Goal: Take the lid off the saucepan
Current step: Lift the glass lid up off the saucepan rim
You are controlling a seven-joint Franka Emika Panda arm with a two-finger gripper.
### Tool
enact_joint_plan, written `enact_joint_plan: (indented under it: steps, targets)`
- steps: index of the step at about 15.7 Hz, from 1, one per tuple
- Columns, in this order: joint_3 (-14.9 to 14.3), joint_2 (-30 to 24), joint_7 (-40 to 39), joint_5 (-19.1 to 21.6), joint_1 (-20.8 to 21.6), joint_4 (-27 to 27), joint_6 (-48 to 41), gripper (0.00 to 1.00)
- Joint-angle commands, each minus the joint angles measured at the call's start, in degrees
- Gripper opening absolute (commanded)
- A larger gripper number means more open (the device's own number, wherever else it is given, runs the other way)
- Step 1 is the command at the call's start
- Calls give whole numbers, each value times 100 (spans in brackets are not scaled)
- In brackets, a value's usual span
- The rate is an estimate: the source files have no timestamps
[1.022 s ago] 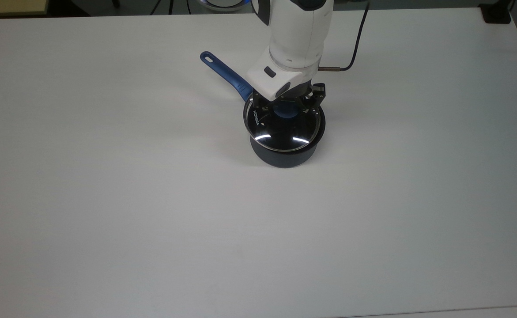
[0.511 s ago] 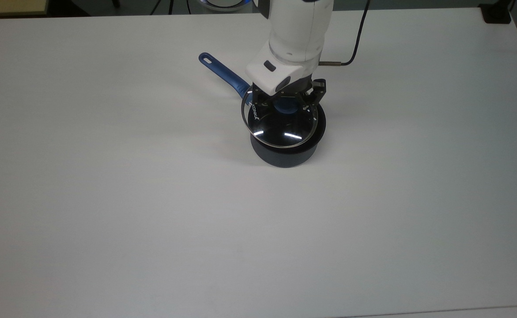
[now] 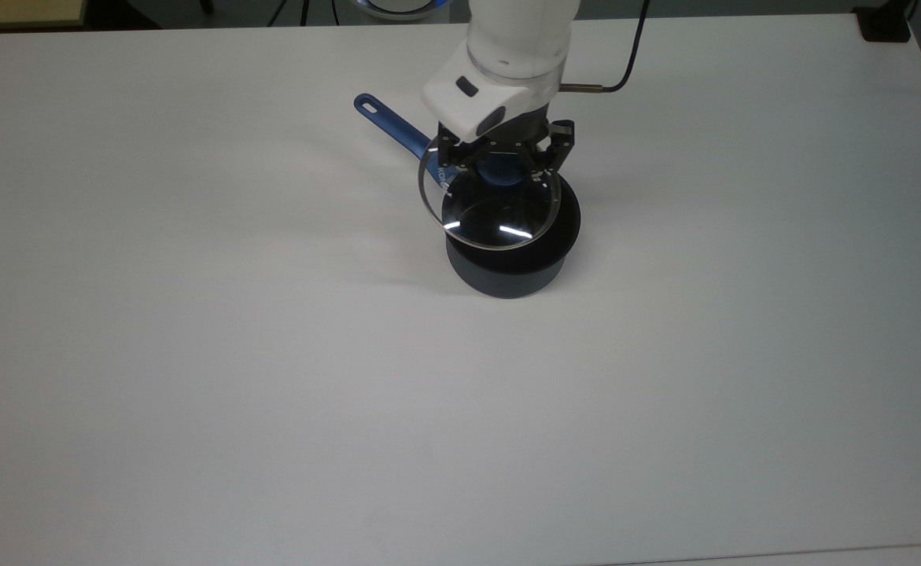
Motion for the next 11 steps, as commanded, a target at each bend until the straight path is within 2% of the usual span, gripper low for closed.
enact_joint_plan:
  steps: [1, 6, 9, 11]
  targets:
    - [-166, -168, 49, 38, -101, 40, -174, 53]
    - [-719, -142, -205, 99, -251, 40, -112, 53]
    - [-1097, -72, -521, 344, -303, 40, 45, 53]
    - [-1169, -19, -636, 398, -487, 31, 317, 53]
